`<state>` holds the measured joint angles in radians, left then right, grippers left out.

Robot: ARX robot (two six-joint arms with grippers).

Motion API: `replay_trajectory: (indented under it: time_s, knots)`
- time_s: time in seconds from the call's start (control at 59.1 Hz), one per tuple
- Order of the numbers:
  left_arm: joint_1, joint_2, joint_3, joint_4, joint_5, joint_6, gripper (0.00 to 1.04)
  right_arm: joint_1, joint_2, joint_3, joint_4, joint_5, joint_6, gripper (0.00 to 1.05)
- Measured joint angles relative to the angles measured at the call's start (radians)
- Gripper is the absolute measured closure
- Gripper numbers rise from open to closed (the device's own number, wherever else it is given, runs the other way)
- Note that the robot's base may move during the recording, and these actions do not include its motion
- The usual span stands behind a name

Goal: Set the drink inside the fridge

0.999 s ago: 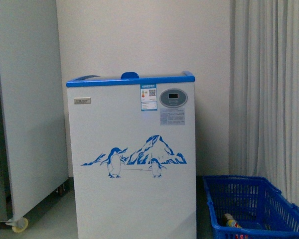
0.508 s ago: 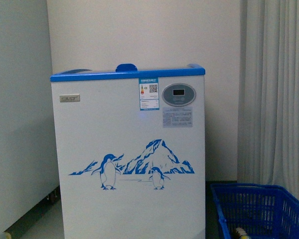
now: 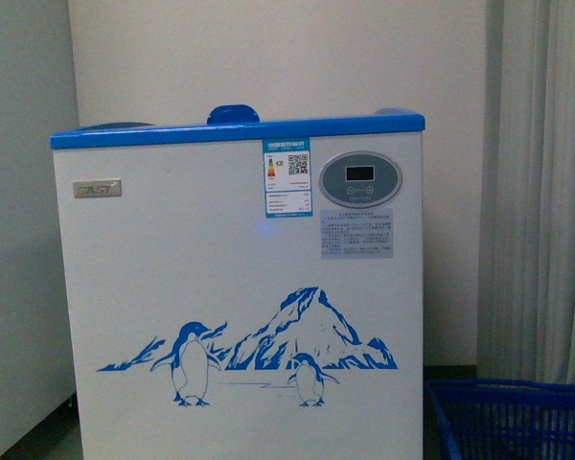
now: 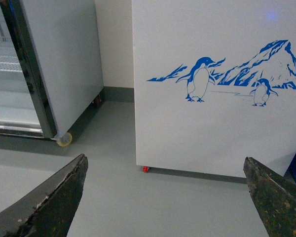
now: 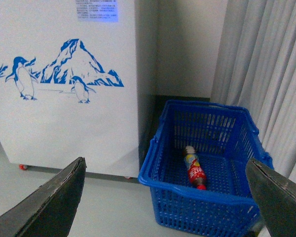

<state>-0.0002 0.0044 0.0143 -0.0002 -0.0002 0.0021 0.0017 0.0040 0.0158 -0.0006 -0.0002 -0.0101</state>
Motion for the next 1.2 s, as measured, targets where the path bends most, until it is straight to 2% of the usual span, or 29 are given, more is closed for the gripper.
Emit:
replay_trajectory:
  time_s: [1.118, 1.168, 1.202]
  knots:
    - [0.000, 0.001, 0.000, 0.000, 0.000, 0.000, 0.08, 0.000, 0.000, 0.000, 0.000, 0.002, 0.000, 0.08]
    - [0.000, 0.001, 0.000, 0.000, 0.000, 0.000, 0.08, 0.013, 0.059, 0.037, -0.107, 0.113, 0.018, 0.08]
    - [0.000, 0.002, 0.000, 0.000, 0.000, 0.000, 0.08, -0.012, 0.164, 0.088, -0.204, 0.179, 0.018, 0.08]
